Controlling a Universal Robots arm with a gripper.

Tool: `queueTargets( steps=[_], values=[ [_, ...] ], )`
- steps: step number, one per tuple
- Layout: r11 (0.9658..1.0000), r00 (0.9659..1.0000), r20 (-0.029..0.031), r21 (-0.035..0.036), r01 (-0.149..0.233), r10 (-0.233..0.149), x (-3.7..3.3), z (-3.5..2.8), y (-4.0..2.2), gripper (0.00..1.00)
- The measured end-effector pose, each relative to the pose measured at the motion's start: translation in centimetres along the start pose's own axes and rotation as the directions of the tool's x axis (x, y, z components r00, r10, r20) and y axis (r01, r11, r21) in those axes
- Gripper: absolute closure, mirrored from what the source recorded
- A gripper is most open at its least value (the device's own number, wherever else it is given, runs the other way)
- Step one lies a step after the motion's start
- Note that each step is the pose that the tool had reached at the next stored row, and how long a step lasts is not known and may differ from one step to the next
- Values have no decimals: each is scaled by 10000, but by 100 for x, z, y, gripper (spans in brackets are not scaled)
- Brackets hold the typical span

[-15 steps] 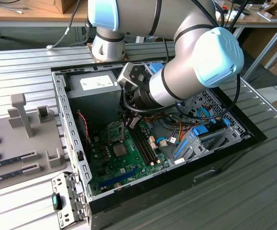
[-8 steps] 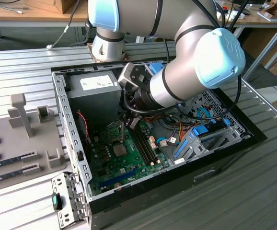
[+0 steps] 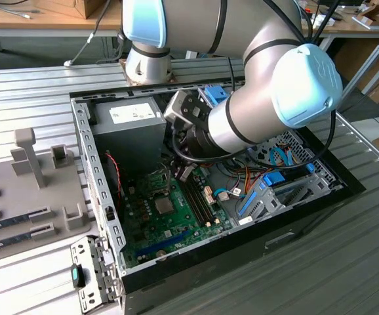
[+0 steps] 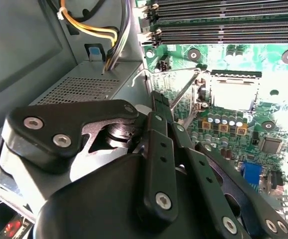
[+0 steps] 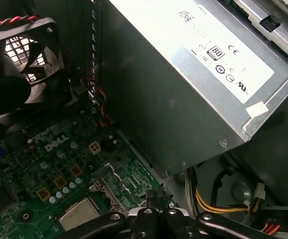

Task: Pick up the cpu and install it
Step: 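Close the cpu cover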

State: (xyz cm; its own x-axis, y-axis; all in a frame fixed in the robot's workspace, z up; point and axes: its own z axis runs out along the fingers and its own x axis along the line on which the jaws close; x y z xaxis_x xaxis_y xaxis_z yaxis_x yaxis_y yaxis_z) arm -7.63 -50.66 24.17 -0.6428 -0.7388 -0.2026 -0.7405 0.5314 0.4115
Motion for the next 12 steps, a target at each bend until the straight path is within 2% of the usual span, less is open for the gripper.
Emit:
queueTargets(
  steps=[1, 2, 3, 5, 7, 8, 9, 10, 11, 12],
  values=[
    [10000, 10000, -2, 1, -1, 1, 2, -1, -1, 89],
    [10000, 10000, -51, 44, -13, 13, 2, -1, -2, 89],
    [9995, 9993, -349, 302, -82, 92, 3, -2, -2, 89],
    [9981, 9974, -688, 601, -151, 192, 3, -1, -3, 89],
    [9944, 9926, -1157, 1027, -236, 355, 3, -2, -2, 89],
    [9933, 9911, -1270, 1130, -254, 398, 3, -2, -3, 89],
    [9936, 9916, -1236, 1099, -250, 386, 3, -2, -2, 89],
    [9947, 9930, -1133, 1002, -232, 345, 3, -1, -3, 89],
    [9961, 9949, -972, 856, -204, 287, 3, -2, -2, 89],
    [9979, 9972, -722, 630, -158, 203, 1, -2, -7, 89]
  ],
)
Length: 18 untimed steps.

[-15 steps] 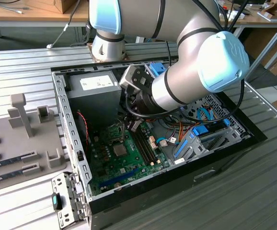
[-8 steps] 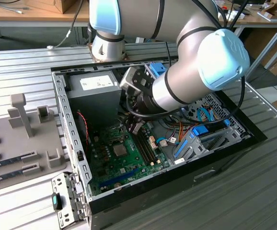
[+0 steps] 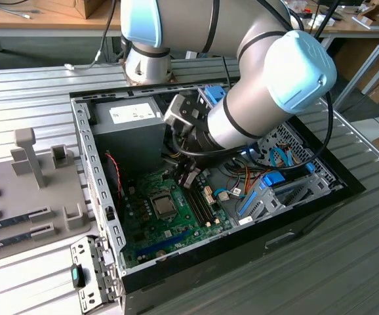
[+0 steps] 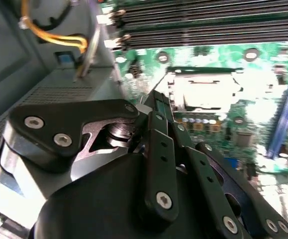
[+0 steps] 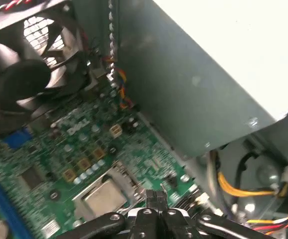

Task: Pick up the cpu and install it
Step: 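Close the cpu cover, then install the first cpu locking lever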

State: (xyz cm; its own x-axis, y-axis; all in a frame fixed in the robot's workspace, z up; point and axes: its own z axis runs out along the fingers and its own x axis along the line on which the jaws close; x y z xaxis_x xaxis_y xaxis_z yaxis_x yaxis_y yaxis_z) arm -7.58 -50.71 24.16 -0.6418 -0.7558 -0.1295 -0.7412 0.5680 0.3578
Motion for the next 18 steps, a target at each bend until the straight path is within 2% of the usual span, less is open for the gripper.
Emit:
queueTargets(
  steps=[1, 2, 3, 8, 10, 16, 18],
  values=[
    [9999, 9999, 140, -136, 34, -33, -12, 0, -17, 89],
    [9998, 9998, 187, -205, 45, -41, -31, -1, -43, 89],
    [9997, 9998, 202, -245, 45, -40, -49, 0, -65, 89],
    [9995, 9999, 141, -331, 9, -4, -146, -4, -180, 89],
    [9994, 9999, 136, -333, 5, 0, -186, 25, -156, 89],
    [9994, 9999, 129, -337, 26, -22, -378, 131, -32, 89],
    [9994, 9999, 123, -336, 36, -32, -401, 163, 7, 89]
  ],
)
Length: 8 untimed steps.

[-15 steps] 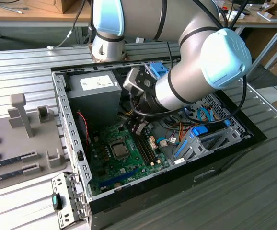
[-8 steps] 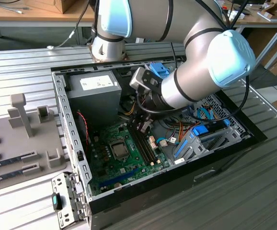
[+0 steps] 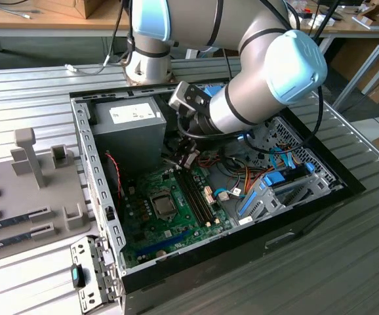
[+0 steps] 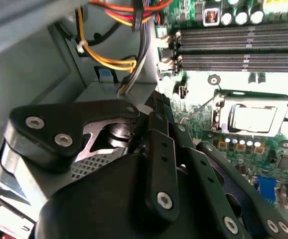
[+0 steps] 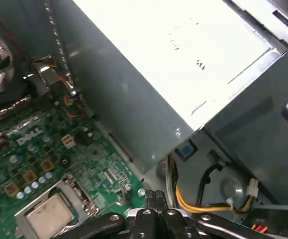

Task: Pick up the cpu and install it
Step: 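Install the first cpu locking lever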

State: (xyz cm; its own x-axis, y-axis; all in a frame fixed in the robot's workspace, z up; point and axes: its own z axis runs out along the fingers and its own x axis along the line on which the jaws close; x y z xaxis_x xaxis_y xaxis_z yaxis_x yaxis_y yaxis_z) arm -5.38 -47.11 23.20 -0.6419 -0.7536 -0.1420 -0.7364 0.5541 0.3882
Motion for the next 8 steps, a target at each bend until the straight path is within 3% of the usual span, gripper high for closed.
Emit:
queueTargets(
  steps=[8],
  values=[
    [9999, 9999, -89, 11, 116, -116, 113, 51, 121, 89]
  ],
)
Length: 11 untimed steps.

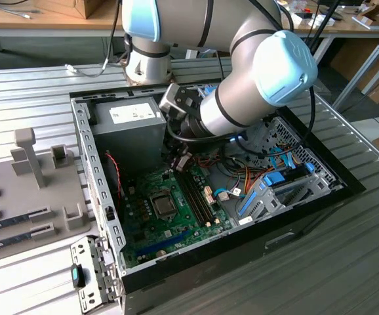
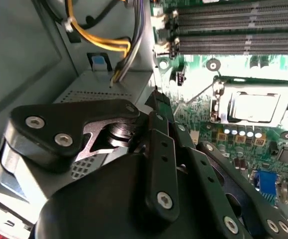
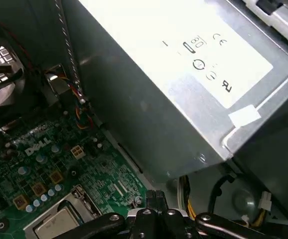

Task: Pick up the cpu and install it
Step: 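Install the first cpu locking lever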

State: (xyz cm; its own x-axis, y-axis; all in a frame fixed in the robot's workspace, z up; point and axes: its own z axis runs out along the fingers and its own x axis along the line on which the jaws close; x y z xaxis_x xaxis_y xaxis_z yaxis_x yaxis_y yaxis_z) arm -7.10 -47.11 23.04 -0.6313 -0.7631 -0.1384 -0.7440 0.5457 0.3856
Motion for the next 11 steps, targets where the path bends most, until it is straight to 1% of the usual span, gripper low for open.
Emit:
queueTargets(
  steps=[2, 3, 4, 5, 6, 7, 9, 10, 11],
  values=[
    [10000, 10000, -21, 0, 35, -35, 21, 3, 9, 89],
    [10000, 10000, -73, 32, 45, -45, 32, 1, 6, 89],
    [9999, 9999, -158, 93, 38, -37, 39, -2, 6, 89],
    [9999, 9997, -226, 145, 33, -30, 41, -2, 6, 89],
    [9998, 9995, -309, 208, 28, -21, 41, -1, 5, 89],
    [9994, 9988, -491, 345, 18, -1, 42, -2, 5, 89],
    [9988, 9975, -709, 492, 45, -10, 43, -2, 5, 89],
    [9984, 9968, -797, 555, 47, -2, 43, -2, 5, 89],
    [9977, 9954, -954, 672, 43, 21, 43, -3, 5, 89]
  ],
)
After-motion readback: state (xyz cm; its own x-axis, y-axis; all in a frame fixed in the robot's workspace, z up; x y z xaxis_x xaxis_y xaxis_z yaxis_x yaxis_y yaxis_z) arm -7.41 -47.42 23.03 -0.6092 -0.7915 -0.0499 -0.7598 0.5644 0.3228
